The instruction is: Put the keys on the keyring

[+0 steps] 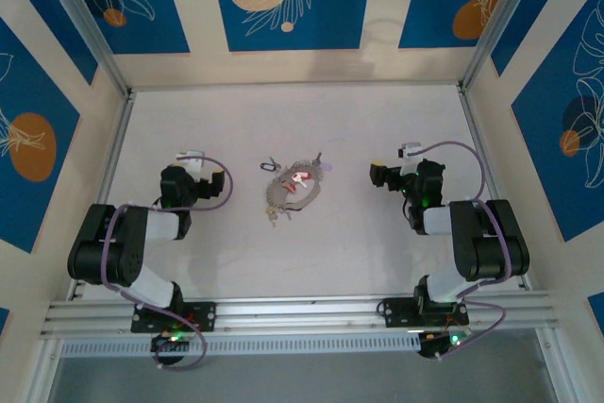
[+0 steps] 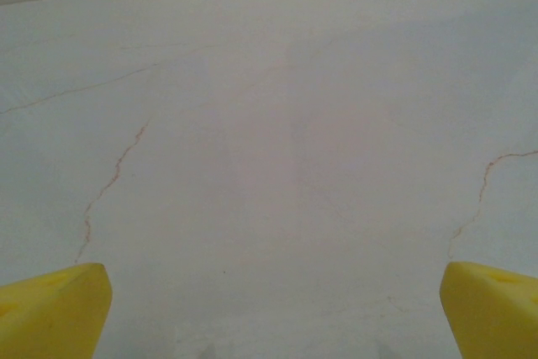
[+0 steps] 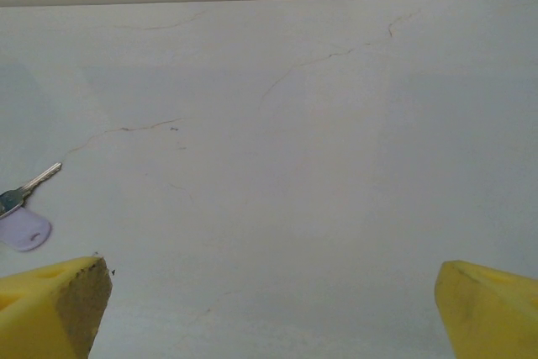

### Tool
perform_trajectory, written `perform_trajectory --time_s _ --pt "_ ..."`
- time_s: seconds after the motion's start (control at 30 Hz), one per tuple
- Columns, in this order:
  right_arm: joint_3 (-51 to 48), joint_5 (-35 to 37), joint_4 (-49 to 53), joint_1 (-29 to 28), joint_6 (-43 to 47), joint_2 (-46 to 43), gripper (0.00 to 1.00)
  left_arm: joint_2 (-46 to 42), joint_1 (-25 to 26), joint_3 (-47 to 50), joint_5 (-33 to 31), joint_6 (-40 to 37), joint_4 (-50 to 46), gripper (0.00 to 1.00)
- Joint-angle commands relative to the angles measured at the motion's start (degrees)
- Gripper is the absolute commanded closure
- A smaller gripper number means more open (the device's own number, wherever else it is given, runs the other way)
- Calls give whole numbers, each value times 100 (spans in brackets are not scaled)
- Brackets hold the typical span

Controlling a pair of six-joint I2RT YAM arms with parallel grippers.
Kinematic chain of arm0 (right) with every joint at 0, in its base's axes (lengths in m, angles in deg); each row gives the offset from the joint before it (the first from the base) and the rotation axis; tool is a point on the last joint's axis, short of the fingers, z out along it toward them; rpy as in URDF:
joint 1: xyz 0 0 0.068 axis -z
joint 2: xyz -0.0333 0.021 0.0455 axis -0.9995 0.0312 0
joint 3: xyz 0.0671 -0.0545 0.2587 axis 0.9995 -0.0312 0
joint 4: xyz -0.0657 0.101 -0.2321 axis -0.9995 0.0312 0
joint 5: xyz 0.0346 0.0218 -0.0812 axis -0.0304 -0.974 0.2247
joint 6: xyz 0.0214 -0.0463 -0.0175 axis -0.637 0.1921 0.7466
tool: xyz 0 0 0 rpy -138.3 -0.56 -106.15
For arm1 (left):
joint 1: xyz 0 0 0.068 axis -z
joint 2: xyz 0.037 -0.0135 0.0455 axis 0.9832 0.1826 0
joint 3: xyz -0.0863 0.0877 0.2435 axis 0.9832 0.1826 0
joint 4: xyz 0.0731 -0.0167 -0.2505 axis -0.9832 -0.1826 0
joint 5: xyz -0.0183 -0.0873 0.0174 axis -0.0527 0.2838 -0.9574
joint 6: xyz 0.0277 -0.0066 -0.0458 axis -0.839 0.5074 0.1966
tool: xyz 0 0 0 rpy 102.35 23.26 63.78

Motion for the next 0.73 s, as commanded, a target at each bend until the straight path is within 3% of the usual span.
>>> perform_trajectory --time_s 0.0,0.7 --pt "61 -70 -15 25 -71 -27 1 -27 -36 -105 -83 50 31 0" --pt "139 155 119 43 -188 -18 1 -33 -27 -105 -83 50 31 0"
